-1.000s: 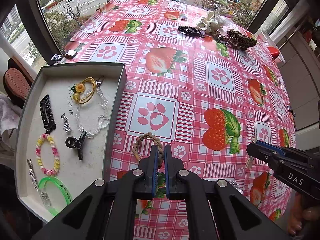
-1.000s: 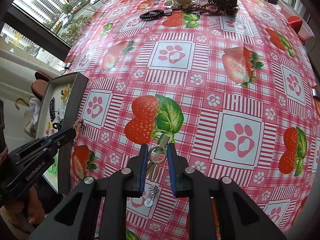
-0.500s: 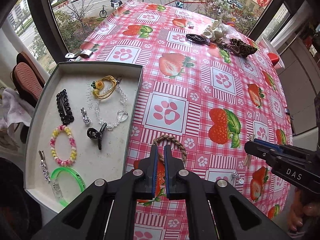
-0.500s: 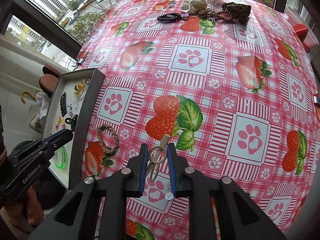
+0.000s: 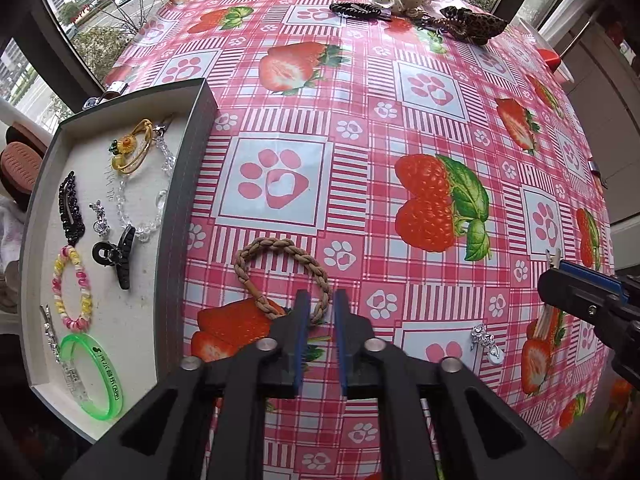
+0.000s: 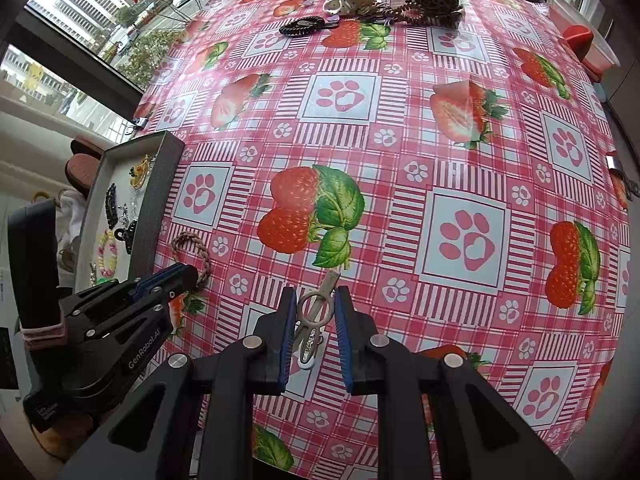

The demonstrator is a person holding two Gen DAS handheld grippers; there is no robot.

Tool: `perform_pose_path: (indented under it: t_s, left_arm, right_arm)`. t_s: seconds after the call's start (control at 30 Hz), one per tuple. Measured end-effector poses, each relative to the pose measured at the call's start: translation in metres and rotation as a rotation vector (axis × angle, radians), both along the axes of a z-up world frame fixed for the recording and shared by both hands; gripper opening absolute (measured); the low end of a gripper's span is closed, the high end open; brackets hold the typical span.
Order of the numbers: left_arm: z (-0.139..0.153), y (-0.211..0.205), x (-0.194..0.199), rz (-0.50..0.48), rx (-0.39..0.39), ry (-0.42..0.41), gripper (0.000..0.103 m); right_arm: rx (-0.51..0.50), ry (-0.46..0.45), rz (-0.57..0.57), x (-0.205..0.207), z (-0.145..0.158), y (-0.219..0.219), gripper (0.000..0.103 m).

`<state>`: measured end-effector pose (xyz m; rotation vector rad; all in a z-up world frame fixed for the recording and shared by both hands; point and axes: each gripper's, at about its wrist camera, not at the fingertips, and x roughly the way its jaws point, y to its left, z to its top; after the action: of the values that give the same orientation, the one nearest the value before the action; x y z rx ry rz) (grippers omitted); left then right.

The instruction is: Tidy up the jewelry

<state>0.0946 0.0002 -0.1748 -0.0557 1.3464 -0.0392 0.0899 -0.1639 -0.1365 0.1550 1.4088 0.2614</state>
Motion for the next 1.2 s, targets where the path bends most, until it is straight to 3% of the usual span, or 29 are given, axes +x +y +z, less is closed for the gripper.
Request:
perform_pose_path:
  t_s: [0.03, 0.1, 0.2, 0.4, 0.63, 0.7, 0.8, 0.87, 0.93, 1.2]
  left_arm:
    - [0.0, -0.001, 0.0, 0.009, 0.014, 0.001, 0.103]
    - [0.006, -0.006, -0.003, 0.008, 0.043, -0.043, 0.103]
    - [0.006, -0.012, -0.001, 0.0, 0.055, -0.045, 0.103]
    - [-0.016, -0.003, 0.011, 0.087, 0.042, 0.024, 0.103]
    - [-0.027, 0.004, 0.021, 0.14, 0.037, 0.045, 0.092]
    - [-0.023, 0.003, 0.022, 0.133, 0.041, 0.029, 0.081]
    - [-0.018, 0.002, 0.024, 0.113, 0.044, 0.013, 0.055]
    - [-0.015, 0.001, 0.025, 0.099, 0.047, 0.007, 0.03]
    - [-0.013, 0.002, 0.024, 0.092, 0.017, 0.005, 0.015]
    - [0.021, 0.014, 0.004, 0.08, -0.045, -0.084, 0.015]
  right_arm:
    - [-0.001, 0.0, -0.006, 0.0, 0.0, -0.003, 0.021]
    - [0.001, 0.002, -0.016, 0.0, 0.0, -0.008, 0.021]
    - [0.005, 0.006, -0.026, -0.001, -0.002, -0.012, 0.021]
    - [0.018, 0.015, -0.033, -0.002, -0.006, -0.014, 0.021]
    - [0.025, 0.015, -0.039, -0.002, -0.006, -0.018, 0.021]
    - [0.025, 0.014, -0.039, -0.001, -0.006, -0.019, 0.021]
    - [0.024, 0.015, -0.039, -0.001, -0.006, -0.019, 0.021]
    - [0.023, 0.016, -0.04, -0.001, -0.006, -0.02, 0.021]
    - [0.025, 0.016, -0.04, -0.001, -0.006, -0.02, 0.021]
    - [0.034, 0.003, -0.019, 0.0, -0.001, -0.009, 0.021]
